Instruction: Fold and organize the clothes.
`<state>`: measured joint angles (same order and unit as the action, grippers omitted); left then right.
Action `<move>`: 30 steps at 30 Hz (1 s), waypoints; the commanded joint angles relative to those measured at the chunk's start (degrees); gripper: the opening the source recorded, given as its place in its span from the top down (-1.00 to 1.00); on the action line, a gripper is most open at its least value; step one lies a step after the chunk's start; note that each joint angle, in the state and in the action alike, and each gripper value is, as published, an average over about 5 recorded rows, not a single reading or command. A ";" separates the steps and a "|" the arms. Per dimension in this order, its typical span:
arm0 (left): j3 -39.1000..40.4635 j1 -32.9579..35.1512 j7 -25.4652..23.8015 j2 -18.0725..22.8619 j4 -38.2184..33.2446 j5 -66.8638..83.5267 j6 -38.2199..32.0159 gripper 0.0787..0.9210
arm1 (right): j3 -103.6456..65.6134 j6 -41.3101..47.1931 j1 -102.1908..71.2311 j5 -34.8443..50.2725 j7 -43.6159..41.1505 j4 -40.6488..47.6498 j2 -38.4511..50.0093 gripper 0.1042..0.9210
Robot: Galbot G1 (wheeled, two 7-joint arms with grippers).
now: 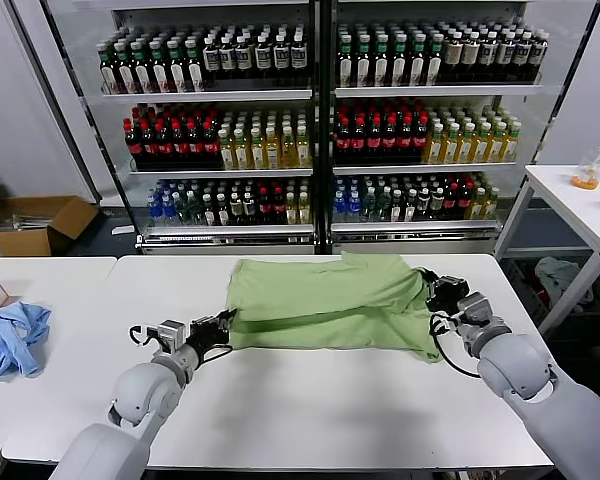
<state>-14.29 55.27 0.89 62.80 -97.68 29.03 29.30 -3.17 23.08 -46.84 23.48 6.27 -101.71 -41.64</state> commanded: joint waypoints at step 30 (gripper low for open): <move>-3.46 5.16 2.87 3.97 2.58 0.00 1.34 -0.74 | -18.01 10.05 -25.54 13.10 3.66 -7.46 -4.43 -0.75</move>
<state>-16.96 59.03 3.62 66.55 -96.08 27.96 29.98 -17.85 29.84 -67.27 31.84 9.39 -108.62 -45.20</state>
